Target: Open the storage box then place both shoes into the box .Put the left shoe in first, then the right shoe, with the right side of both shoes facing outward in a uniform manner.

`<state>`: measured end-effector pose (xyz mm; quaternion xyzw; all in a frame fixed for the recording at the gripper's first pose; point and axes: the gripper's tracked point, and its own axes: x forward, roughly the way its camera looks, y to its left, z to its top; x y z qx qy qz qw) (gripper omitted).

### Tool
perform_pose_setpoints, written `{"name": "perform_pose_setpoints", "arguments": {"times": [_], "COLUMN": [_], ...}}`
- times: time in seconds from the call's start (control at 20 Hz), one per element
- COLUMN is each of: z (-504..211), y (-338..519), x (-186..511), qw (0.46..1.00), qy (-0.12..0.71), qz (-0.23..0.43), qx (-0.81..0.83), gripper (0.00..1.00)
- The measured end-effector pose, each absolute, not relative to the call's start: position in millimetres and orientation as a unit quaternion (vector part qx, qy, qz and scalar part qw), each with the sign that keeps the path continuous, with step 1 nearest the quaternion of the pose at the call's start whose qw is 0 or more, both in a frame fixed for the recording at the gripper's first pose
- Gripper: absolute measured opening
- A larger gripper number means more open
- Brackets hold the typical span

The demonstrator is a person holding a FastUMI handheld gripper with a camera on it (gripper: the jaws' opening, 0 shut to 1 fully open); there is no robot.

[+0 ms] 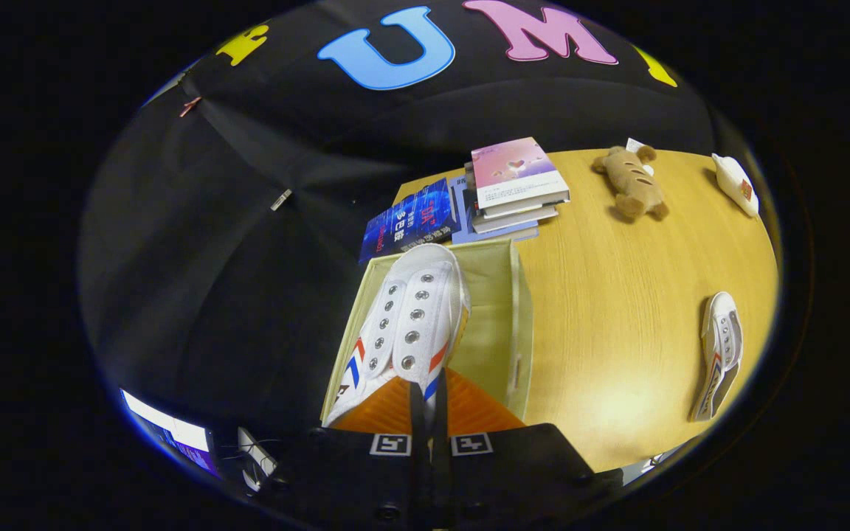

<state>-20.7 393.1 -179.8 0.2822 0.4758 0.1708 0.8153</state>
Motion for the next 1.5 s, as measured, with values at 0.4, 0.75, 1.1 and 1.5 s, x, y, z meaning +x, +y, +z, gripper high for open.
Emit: {"name": "perform_pose_setpoints", "arguments": {"times": [0.4,0.75,1.1,1.5], "z": [-202,-189,-165,-146], "y": [434,472,437,277], "x": [-11,-6,-12,-8], "qw": [0.813,0.786,0.806,0.875], "qy": [0.497,0.485,0.455,0.387], "qz": [0.149,0.193,0.204,0.134], "qx": [0.265,0.331,0.318,0.258], "gripper": [0.05,0.79,0.97,0.97]}}
